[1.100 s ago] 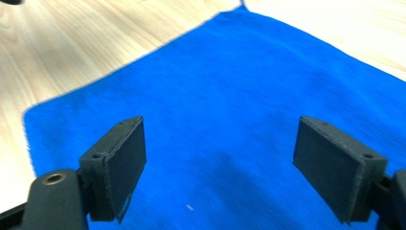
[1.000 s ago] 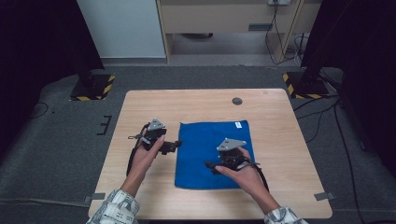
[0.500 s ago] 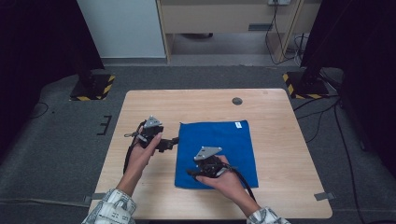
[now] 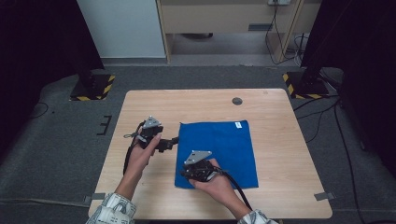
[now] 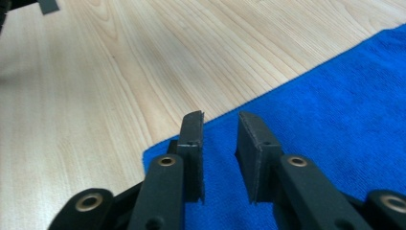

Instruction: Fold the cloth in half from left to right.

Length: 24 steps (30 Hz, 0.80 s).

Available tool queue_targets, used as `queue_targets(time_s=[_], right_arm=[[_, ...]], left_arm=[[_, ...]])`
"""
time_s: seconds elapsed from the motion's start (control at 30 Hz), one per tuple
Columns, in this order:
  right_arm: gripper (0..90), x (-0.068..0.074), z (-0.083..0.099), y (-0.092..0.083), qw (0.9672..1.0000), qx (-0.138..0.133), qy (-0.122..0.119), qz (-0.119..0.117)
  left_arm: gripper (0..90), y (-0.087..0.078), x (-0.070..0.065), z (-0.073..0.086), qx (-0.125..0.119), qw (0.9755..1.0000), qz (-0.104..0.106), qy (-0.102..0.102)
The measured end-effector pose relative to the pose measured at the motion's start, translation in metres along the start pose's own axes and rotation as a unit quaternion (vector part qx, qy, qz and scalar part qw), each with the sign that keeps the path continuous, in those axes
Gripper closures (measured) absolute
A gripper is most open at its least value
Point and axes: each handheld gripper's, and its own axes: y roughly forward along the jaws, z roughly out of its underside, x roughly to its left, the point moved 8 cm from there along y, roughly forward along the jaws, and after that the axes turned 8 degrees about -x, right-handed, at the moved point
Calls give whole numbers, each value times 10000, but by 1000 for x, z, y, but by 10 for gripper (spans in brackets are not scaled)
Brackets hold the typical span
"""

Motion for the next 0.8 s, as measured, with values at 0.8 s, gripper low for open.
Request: queue_targets(time_s=[0.8], right_arm=[[641,35,14,15,9995,154,-244,-152]], left_arm=[[77,7,7,1,95,9999,-94,-15]])
